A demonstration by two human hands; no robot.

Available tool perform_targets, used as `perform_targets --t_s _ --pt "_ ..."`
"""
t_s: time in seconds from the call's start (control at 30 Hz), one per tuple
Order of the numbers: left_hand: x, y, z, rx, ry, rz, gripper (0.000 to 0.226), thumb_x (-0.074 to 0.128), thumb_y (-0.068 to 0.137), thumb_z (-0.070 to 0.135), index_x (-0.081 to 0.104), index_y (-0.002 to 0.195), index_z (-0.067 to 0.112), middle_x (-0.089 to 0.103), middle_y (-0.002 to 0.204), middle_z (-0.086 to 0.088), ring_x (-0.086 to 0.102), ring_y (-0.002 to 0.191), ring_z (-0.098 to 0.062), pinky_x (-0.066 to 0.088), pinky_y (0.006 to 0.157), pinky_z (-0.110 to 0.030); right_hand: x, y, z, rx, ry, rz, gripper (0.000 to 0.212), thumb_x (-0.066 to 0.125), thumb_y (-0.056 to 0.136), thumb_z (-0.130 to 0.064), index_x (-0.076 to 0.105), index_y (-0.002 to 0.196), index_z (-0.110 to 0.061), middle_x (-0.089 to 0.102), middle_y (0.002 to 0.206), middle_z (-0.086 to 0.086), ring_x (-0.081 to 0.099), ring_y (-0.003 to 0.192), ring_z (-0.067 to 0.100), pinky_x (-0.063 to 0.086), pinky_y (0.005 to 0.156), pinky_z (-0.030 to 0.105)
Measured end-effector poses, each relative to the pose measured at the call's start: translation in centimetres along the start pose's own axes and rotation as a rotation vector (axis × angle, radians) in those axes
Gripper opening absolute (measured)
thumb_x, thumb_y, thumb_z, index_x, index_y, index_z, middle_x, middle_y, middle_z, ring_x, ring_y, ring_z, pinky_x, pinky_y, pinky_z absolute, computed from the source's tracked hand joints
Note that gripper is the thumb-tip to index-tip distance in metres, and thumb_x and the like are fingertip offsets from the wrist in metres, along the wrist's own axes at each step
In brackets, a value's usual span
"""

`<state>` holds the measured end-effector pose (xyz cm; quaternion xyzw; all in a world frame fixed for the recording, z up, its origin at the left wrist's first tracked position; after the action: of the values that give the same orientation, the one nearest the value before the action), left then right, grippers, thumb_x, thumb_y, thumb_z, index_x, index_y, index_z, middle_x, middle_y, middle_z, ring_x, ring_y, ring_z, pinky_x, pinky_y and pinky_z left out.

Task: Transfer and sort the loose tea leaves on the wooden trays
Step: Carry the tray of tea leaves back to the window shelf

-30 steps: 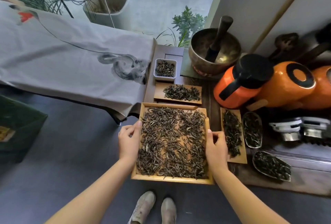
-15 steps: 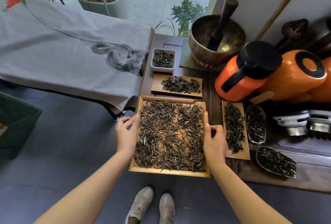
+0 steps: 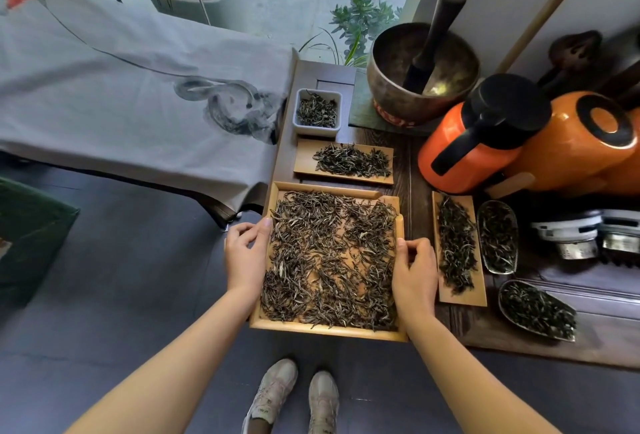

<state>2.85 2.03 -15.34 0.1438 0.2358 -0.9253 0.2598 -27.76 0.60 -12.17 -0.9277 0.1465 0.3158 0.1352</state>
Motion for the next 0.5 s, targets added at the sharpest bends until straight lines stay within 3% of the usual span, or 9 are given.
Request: perform_targets --t_s 0.1,0.2,0.3,0.37,0.5 --pt "0.0 0.0 0.0 -0.005 -0.003 -0.004 0.042 0.055 0.089 0.046 0.068 0.107 0.010 0.049 0.109 0.009 0.050 0.108 -0.012 0.039 0.093 -0.028 0.0 0.0 0.2 0.017 -0.004 0.002 0.018 0.046 0.096 -0.027 0.049 0.085 -0.013 0.051 0.087 -0.001 0.044 0.074 -0.001 0.035 0.062 0.005" --pt "0.0 -0.1 0.2 -0.005 0.002 -0.004 0.041 0.055 0.089 0.044 0.068 0.109 0.012 0.048 0.109 0.007 0.048 0.109 -0.013 0.039 0.098 -0.031 -0.1 0.1 0.2 0.041 0.008 -0.002 0.018 0.047 0.095 -0.028 0.050 0.086 -0.013 0.052 0.088 0.000 0.046 0.076 0.007 0.033 0.062 0.011" --pt "-0.1 -0.2 0.7 0.015 0.016 -0.006 0.039 0.053 0.090 0.044 0.067 0.111 0.014 0.047 0.110 0.006 0.044 0.110 -0.009 0.033 0.094 -0.025 -0.3 0.2 -0.2 0.033 -0.018 0.010 0.015 0.047 0.095 -0.027 0.051 0.089 -0.014 0.054 0.090 0.002 0.049 0.078 0.013 0.034 0.061 0.020" --pt "-0.2 -0.3 1.1 0.023 0.031 -0.013 0.040 0.051 0.091 0.045 0.066 0.113 0.015 0.047 0.110 0.006 0.043 0.110 -0.009 0.032 0.092 -0.024 -0.3 0.2 -0.5 0.029 -0.021 0.020 0.011 0.047 0.095 -0.027 0.051 0.093 -0.017 0.054 0.094 0.002 0.048 0.076 0.009 0.035 0.062 0.019" --pt "-0.4 -0.4 2.6 0.060 0.067 -0.038 0.040 0.049 0.092 0.045 0.062 0.119 0.020 0.048 0.116 0.005 0.045 0.114 -0.012 0.035 0.096 -0.028 -0.5 0.3 -1.2 0.041 -0.036 0.027 0.014 0.047 0.095 -0.027 0.052 0.101 -0.015 0.051 0.101 0.004 0.050 0.088 0.017 0.047 0.082 0.035"
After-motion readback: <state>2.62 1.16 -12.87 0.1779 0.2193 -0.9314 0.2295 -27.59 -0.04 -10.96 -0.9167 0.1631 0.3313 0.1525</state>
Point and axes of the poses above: each hand's wrist, its own y-axis towards the middle knuckle, its own x-axis out of the palm, z = x × y, the point moved 8 cm from there along y, towards the middle knuckle
